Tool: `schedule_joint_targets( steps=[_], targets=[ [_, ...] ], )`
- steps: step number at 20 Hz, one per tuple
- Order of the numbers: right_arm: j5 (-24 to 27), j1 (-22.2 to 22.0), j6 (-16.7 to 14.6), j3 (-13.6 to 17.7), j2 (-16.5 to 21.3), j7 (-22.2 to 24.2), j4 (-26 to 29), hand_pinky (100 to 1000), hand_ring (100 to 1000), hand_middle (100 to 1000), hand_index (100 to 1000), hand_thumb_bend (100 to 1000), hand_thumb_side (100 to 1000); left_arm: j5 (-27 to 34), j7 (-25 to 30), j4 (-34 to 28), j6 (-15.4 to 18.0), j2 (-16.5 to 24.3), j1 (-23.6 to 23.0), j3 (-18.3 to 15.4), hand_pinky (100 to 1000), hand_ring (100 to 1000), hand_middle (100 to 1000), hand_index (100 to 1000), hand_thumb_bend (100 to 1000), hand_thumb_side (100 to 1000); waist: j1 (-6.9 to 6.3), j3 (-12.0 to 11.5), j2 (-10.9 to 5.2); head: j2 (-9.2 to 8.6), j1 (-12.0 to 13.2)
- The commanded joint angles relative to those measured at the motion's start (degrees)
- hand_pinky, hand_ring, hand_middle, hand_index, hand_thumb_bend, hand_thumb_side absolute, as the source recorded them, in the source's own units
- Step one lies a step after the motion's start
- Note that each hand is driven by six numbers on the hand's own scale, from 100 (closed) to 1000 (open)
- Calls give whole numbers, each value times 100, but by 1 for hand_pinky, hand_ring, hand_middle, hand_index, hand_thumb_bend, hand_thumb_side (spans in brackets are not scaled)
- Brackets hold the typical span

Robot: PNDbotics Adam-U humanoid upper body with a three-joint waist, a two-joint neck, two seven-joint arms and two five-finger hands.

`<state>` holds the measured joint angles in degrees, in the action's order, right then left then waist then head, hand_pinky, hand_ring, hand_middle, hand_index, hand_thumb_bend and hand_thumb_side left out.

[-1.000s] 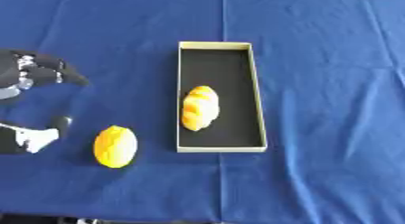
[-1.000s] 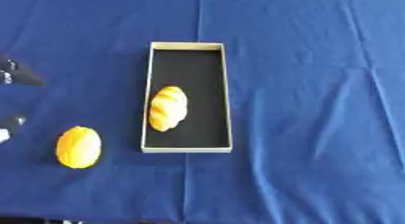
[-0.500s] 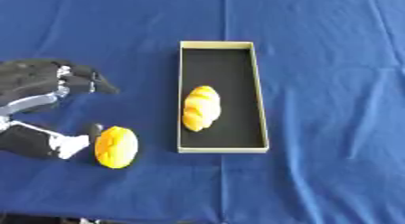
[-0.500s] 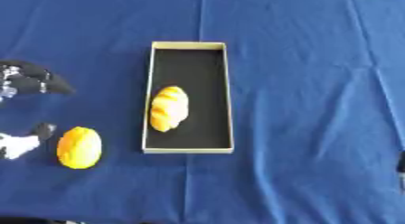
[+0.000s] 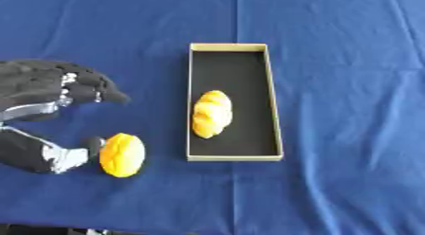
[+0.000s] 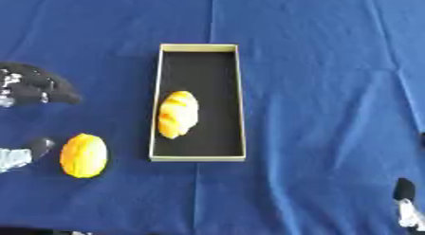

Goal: Pick up objects on the table and place them in the box.

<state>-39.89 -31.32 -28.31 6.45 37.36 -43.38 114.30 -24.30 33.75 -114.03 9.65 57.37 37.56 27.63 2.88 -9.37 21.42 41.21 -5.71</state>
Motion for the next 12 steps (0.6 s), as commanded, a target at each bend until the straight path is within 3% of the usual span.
schedule_joint_targets(
  steps=[1, 5, 9, 12],
  targets=[
    [-107, -40, -752, -63, -7, -859, 29, 783, 876, 824, 899, 100, 544, -52, 171, -56, 45, 75, 60, -75, 944, 946, 855, 981, 194, 932, -18, -1, -80, -49, -6],
    [-211, -48, -636, -217, -124, -859, 29, 782, 877, 824, 902, 100, 579, -198, 331, -56, 59, 6, 41, -2, 965, 957, 862, 988, 198, 890, -18, -10, -77, -53, 7],
    [-246, -33, -591, -310, -175, -859, 29, 781, 876, 823, 903, 100, 641, -409, 590, -56, 71, -64, 44, 141, 982, 976, 880, 1000, 243, 671, -13, 2, -74, -45, 0],
    [-306, -37, -534, -398, -217, -859, 29, 780, 877, 823, 904, 100, 660, -528, 724, -56, 38, -101, -2, 194, 986, 976, 882, 1000, 254, 628, -16, 7, -68, -49, -8]
  ],
)
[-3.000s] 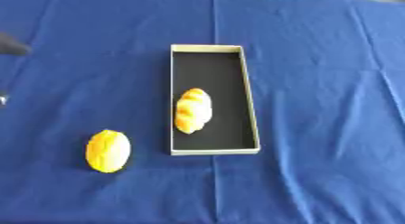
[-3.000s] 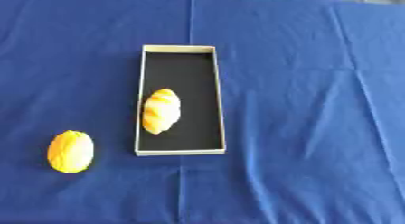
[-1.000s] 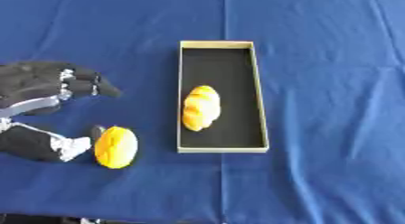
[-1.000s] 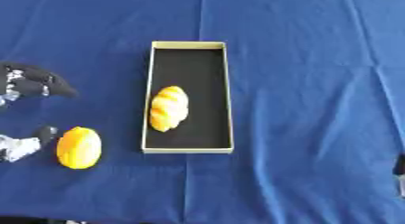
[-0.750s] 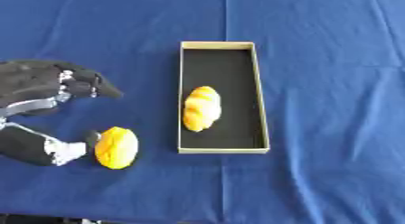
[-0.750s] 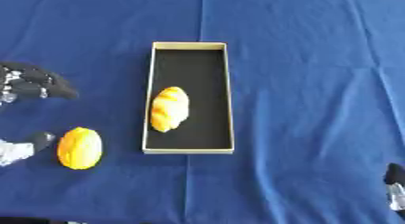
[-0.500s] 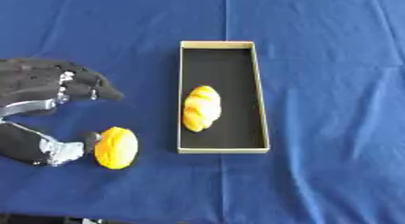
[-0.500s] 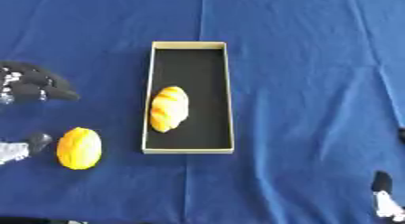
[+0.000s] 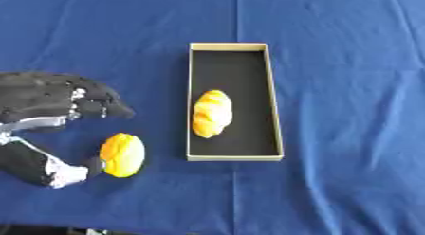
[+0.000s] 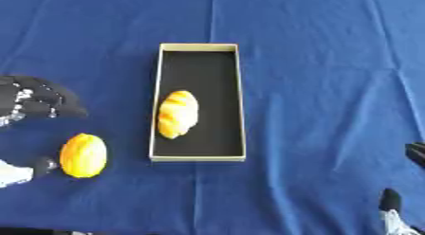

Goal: Pick up objects on the table and place them in the box.

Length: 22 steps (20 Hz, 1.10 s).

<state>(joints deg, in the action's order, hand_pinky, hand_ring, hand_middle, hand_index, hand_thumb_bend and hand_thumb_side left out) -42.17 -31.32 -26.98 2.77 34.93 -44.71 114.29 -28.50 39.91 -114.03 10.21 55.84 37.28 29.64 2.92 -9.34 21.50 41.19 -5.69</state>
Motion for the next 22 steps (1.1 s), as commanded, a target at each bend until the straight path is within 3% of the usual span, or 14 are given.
schedule_joint_targets(
  steps=[1, 6, 13, 19, 22],
  targets=[
    [-93, -33, -644, -62, 4, -726, 30, 780, 877, 823, 905, 100, 652, -131, 141, -56, -36, 31, 13, 9, 990, 975, 882, 1000, 249, 628, -20, 4, -74, -49, -10],
    [-92, 0, -582, -148, -66, -726, 30, 778, 877, 821, 907, 100, 663, -171, 298, -56, -189, -97, -26, 87, 994, 970, 876, 1000, 229, 710, -20, 12, -62, -66, 0],
    [-107, 16, -609, -235, -152, -726, 30, 785, 881, 814, 909, 100, 677, -420, 299, -56, -563, -262, -75, 141, 974, 954, 856, 1000, 203, 688, -16, 16, -51, -96, 8],
    [-120, 42, -646, -334, -269, -726, 30, 786, 883, 811, 914, 100, 691, -698, 369, -14, -730, -355, -100, 241, 954, 931, 838, 988, 233, 653, -11, 28, -31, -94, 31],
    [-140, 53, -674, -372, -293, -726, 30, 787, 884, 812, 916, 100, 704, -877, 393, 59, -729, -382, -117, 303, 942, 886, 800, 972, 227, 538, -11, 37, -22, -97, 16]
  ],
)
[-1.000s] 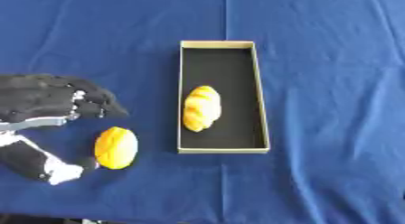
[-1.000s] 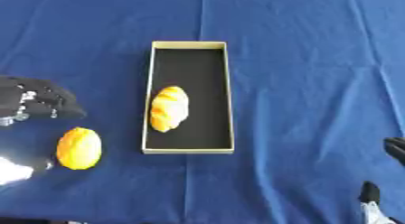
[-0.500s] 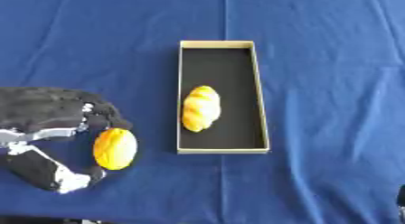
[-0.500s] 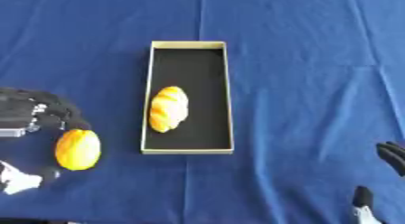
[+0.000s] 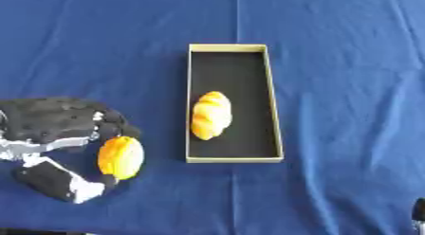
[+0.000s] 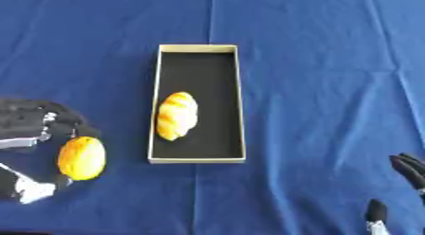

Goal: Pick up objects on the table and place them in the box.

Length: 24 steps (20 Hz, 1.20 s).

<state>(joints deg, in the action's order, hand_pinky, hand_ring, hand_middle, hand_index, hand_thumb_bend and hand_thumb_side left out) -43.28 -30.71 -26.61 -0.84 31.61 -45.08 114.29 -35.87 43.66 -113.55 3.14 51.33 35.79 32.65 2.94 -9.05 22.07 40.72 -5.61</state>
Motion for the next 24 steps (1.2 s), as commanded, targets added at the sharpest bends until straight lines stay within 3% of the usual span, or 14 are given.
schedule_joint_targets(
  steps=[1, 2, 7, 11, 12, 15, 19, 24],
  targets=[
    [-34, -7, -711, -25, 31, -689, 30, 787, 885, 812, 917, 100, 704, -182, 12, 33, -27, 59, 29, 15, 939, 879, 796, 971, 227, 527, -14, 10, -79, -53, 6],
    [-36, 0, -714, -40, 19, -689, 30, 787, 885, 811, 918, 100, 709, -214, 13, 55, -23, 49, 26, 35, 929, 857, 786, 970, 236, 481, -15, 11, -78, -56, 8],
    [-34, 23, -737, -109, -31, -686, 30, 788, 886, 811, 920, 100, 728, -377, 105, 208, 70, 14, 45, 105, 916, 853, 794, 975, 302, 504, -23, 16, -80, -71, 23],
    [-62, 25, -716, -160, -52, -672, 30, 788, 886, 811, 921, 100, 733, -578, 69, 408, 131, -46, 67, 151, 903, 838, 781, 966, 298, 450, -34, 22, -82, -81, 26],
    [-65, 24, -716, -165, -58, -674, 30, 789, 886, 811, 921, 100, 734, -615, 33, 453, 127, -61, 71, 157, 891, 821, 766, 957, 282, 341, -35, 26, -82, -76, 30],
    [-81, 20, -741, -169, -83, -686, 30, 789, 886, 810, 920, 100, 734, -646, -125, 519, 50, -99, 81, 163, 849, 769, 715, 929, 228, 134, -39, 34, -84, -60, 29],
    [-79, -11, -764, -145, -113, -689, 30, 789, 886, 810, 921, 100, 744, -620, -564, 309, -119, -83, 106, 40, 743, 676, 628, 852, 106, 140, -44, 29, -99, -43, 18],
    [-89, -67, -771, -116, -137, -689, 30, 789, 885, 809, 920, 100, 731, -495, -963, -84, -3, 32, 196, -219, 708, 657, 614, 819, 100, 137, -53, 18, -138, -19, -15]
  ],
)
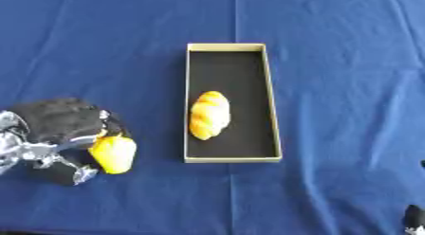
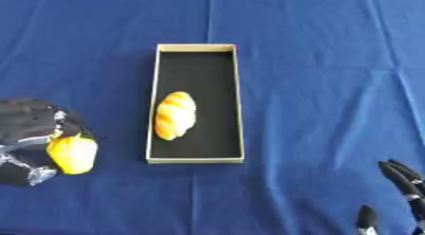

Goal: Pick up objects on the table and place them in the box.

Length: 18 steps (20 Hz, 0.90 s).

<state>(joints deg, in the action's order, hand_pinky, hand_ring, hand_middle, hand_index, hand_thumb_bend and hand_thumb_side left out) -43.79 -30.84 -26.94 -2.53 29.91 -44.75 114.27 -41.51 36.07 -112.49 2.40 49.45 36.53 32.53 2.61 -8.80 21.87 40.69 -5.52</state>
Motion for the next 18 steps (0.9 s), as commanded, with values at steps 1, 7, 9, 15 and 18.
schedule_joint_targets(
  steps=[1, 7, 9, 15, 18],
  targets=[
    [-42, -68, -738, 59, 23, -721, 32, 789, 886, 809, 920, 100, 732, 90, -312, -201, 146, 240, 164, -263, 701, 656, 614, 817, 100, 129, -22, -13, -126, -13, -35],
    [-23, -105, -765, 74, -2, -721, 32, 789, 885, 808, 918, 100, 720, 29, -993, -210, 423, 224, 652, -626, 656, 649, 607, 808, 223, 100, -35, -45, -181, -14, -64],
    [25, -88, -884, 133, 55, -721, 32, 789, 884, 808, 914, 100, 699, 66, -1127, -211, 346, 80, 875, -666, 662, 633, 599, 800, 163, 100, -32, -48, -205, 21, -68],
    [424, 6, -1525, 555, 456, -721, 32, 790, 880, 806, 902, 100, 632, 1248, -658, -52, -197, -518, 1560, -696, 727, 588, 571, 780, 100, 251, -39, 42, -278, 136, -88],
    [658, 10, -1702, 720, 593, -721, 32, 790, 880, 806, 903, 100, 629, 1761, -375, 261, -192, -793, 1898, -698, 732, 583, 568, 777, 100, 268, -62, 73, -310, 175, -94]
  ],
)
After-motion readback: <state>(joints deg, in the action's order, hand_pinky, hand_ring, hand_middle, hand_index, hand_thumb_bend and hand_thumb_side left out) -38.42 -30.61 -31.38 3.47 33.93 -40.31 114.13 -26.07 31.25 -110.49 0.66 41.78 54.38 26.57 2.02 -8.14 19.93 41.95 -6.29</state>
